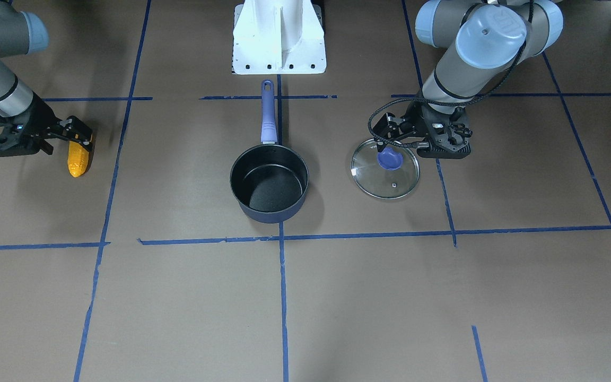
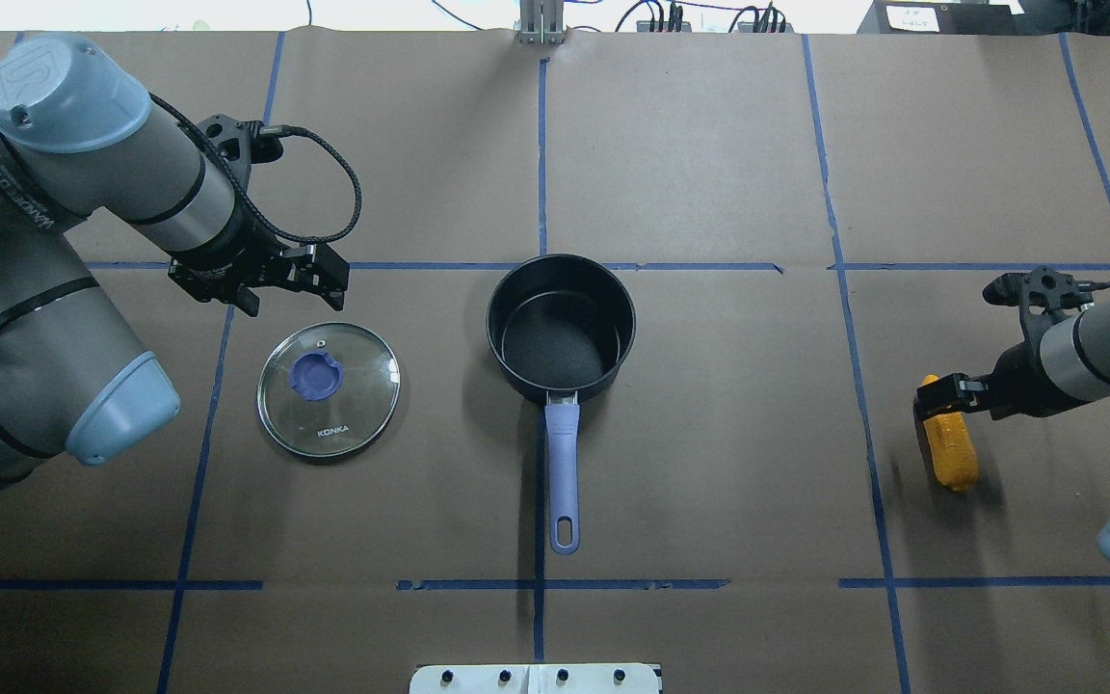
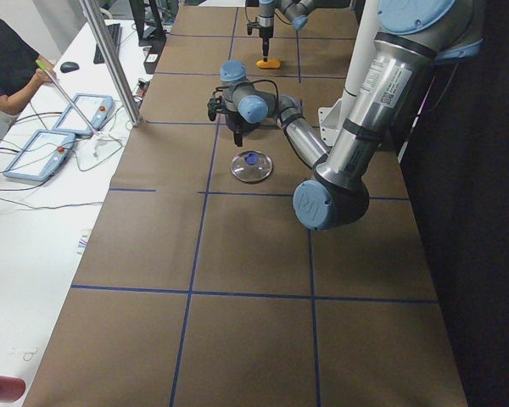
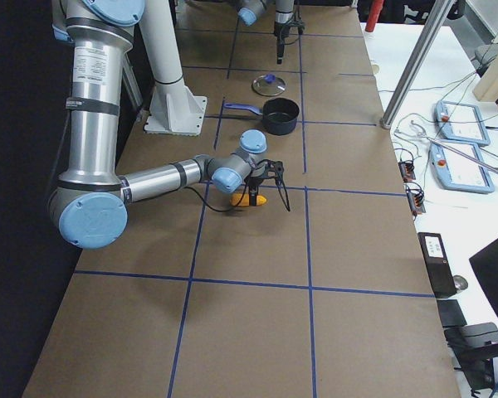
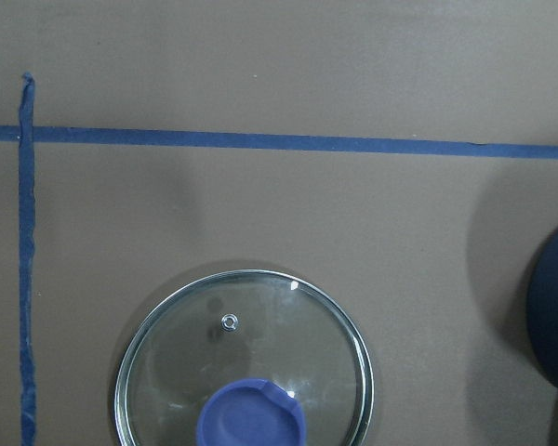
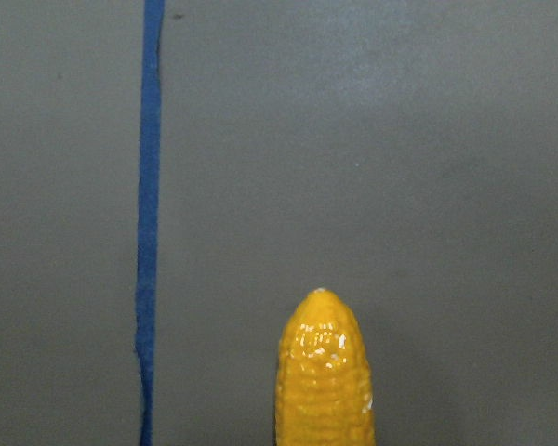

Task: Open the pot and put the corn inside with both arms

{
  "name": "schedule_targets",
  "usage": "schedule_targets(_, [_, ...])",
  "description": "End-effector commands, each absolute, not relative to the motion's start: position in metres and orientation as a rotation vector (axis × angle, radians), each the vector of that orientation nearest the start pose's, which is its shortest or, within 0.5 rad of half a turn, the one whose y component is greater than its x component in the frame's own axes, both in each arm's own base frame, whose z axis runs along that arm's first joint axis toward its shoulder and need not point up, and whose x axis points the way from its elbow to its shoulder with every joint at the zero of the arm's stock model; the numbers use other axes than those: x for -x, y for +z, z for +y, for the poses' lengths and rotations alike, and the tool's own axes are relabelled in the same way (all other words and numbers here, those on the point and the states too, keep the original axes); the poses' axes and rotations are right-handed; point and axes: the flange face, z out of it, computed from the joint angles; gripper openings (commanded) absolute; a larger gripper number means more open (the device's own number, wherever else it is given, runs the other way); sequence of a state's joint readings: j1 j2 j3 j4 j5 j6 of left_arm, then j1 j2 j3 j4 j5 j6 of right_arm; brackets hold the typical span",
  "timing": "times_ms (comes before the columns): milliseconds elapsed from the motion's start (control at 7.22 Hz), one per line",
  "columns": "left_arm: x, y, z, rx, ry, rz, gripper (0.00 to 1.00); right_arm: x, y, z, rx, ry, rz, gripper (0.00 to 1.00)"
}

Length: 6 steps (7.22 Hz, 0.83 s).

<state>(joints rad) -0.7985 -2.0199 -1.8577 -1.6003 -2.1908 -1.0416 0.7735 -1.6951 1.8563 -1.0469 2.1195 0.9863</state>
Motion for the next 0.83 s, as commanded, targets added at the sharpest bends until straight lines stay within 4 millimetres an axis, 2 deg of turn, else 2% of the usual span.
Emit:
schedule_targets(0, [-0.365, 0.269, -0.484, 0.004, -0.011, 0.949, 1.0, 0.283, 0.532, -0.373, 0.009, -0.029, -0.832, 0.99])
schedule_targets(416, [-0.362, 0.267, -0.482, -0.001, -0.009, 0.954, 1.0, 0.293, 0.538, -0.367, 0.0, -0.042, -0.804, 0.88])
schedule_targets(693, [-0.362, 0.267, -0.482, -0.001, -0.009, 0.954, 1.0, 0.292, 0.537, -0.368, -0.003, -0.041, -0.805, 0.5])
